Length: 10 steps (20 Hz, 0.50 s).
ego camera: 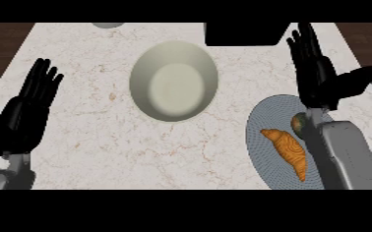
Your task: Pick the squash from the placemat and place it in the bowl
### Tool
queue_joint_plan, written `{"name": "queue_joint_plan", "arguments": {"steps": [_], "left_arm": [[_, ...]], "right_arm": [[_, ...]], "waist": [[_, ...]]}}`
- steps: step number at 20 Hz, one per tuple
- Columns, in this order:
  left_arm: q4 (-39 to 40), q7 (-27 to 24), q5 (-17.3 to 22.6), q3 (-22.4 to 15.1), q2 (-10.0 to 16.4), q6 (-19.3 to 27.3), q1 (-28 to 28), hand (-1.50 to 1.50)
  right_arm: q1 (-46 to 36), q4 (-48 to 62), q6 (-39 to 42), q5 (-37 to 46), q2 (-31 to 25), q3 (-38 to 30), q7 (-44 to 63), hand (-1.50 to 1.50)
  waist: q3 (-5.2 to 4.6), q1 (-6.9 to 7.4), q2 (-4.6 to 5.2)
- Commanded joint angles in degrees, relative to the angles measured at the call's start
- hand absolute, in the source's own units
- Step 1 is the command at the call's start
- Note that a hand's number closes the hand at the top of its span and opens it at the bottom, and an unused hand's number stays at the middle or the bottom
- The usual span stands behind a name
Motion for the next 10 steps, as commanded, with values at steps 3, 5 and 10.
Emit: {"name": "queue_joint_plan", "arguments": {"steps": [3, 5, 10], "left_arm": [[0.1, 0.7, -4.0, 0.5, 2.7, 1.5, 1.2, 0.00], [1.3, 1.5, -6.9, 0.9, 4.2, 3.8, 0.6, 0.00], [2.6, 1.7, -7.4, 0.8, 4.4, 3.6, 3.6, 0.00]], "right_arm": [[0.3, -6.7, 20.2, -5.3, -12.3, -2.1, -8.1, 1.50], [0.2, -9.7, 28.9, -6.8, -15.8, -0.9, -13.0, 1.50], [14.4, 0.6, 21.4, 13.7, -31.0, -3.9, -15.0, -1.50]], "waist": [[0.25, 0.14, -0.18], [0.47, -0.77, -0.29], [0.28, -2.83, 0.26]]}}
